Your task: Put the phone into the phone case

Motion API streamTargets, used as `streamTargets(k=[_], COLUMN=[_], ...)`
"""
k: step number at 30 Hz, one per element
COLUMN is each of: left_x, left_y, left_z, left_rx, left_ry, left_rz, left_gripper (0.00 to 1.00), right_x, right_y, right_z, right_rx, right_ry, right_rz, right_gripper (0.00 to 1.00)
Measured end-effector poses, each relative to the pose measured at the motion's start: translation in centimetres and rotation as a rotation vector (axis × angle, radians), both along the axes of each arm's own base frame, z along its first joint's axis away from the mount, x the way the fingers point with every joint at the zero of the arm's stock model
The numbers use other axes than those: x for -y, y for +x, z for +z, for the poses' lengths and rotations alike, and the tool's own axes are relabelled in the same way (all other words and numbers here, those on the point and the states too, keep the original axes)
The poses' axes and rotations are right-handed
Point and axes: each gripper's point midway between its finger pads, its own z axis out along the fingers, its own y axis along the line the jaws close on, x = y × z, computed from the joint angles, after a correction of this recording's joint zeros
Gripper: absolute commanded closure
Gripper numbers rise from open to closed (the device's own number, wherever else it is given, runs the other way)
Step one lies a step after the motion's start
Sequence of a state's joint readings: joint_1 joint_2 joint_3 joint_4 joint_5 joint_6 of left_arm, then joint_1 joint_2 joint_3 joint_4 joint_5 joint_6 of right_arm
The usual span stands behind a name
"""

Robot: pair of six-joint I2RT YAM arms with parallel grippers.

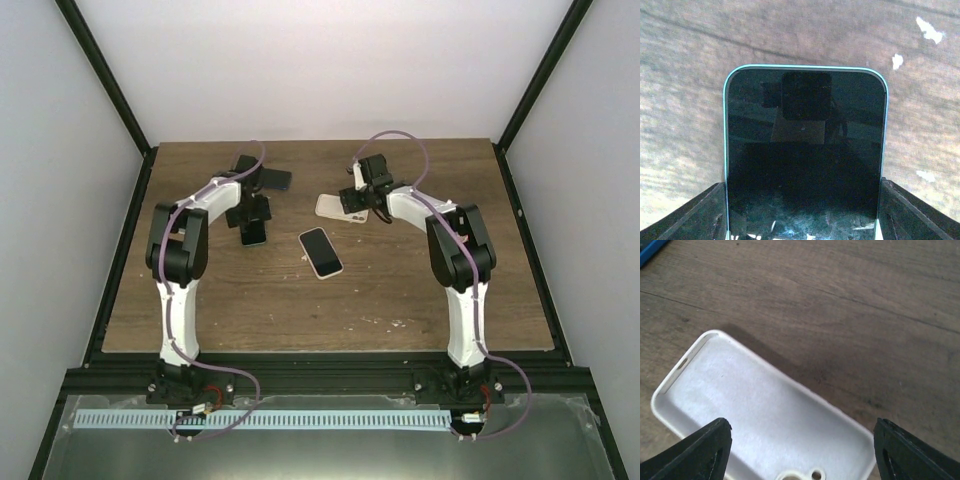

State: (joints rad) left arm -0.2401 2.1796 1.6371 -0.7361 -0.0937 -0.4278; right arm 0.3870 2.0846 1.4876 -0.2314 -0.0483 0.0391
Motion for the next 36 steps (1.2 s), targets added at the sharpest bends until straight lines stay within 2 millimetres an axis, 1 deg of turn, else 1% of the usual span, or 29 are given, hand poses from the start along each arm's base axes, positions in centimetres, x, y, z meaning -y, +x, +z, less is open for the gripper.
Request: streamTargets(k=[3, 8, 10, 12, 19, 22, 25, 32, 36], left_x=[0.5, 1.5, 1.8, 2.0, 2.8, 3.1, 3.5, 4.0, 4.2], left_y=[-1.1, -3.0, -3.8, -4.6, -6.8, -8.0, -8.8, -9.7, -10.5], left_z=[0.1, 0.3, 0.4, 0.5, 1.3, 1.8, 2.2, 4.0, 4.7], left_rx=[-0.018, -0.049, -0.06, -0.076, -0.107, -0.115, -0.12, -0.09, -0.072], left_ry=[-0.033, -0.106, -0.125, -0.144, -0.198, -0.23, -0.264, -0.304, -0.327], left_rz=[-0.02, -0.049, -0.057, -0.066, -0.094, -0.105, -0.114, -0.133, -0.138], left_gripper=[0.4, 0.43, 0.43, 0.43, 0.43, 0.43, 0.44, 0.44, 0.45], right_x=[-0.1, -0.3, -0.5, -0.6, -1.0, -1.3, -1.4, -1.1, -0.4], right_y=[1.1, 3.1, 3.9, 4.3, 3.5, 3.1, 3.2, 3.0, 1.9], right_z=[-0.6, -1.2, -1.3, -1.7, -3.4, -4.2, -4.1, -4.2, -4.2], right_rx=[0.008, 0.04, 0.052, 0.053, 0.006, -0.011, -0.008, -0.014, -0.044], right_ry=[-0.034, -0.101, -0.111, -0.115, -0.105, -0.102, -0.109, -0.116, -0.121], right_rz=[0.012, 0.055, 0.072, 0.092, 0.165, 0.195, 0.211, 0.204, 0.179], right_gripper=[0.26, 0.41, 0.45, 0.47, 0.49, 0.6, 0.67, 0.89, 0.98])
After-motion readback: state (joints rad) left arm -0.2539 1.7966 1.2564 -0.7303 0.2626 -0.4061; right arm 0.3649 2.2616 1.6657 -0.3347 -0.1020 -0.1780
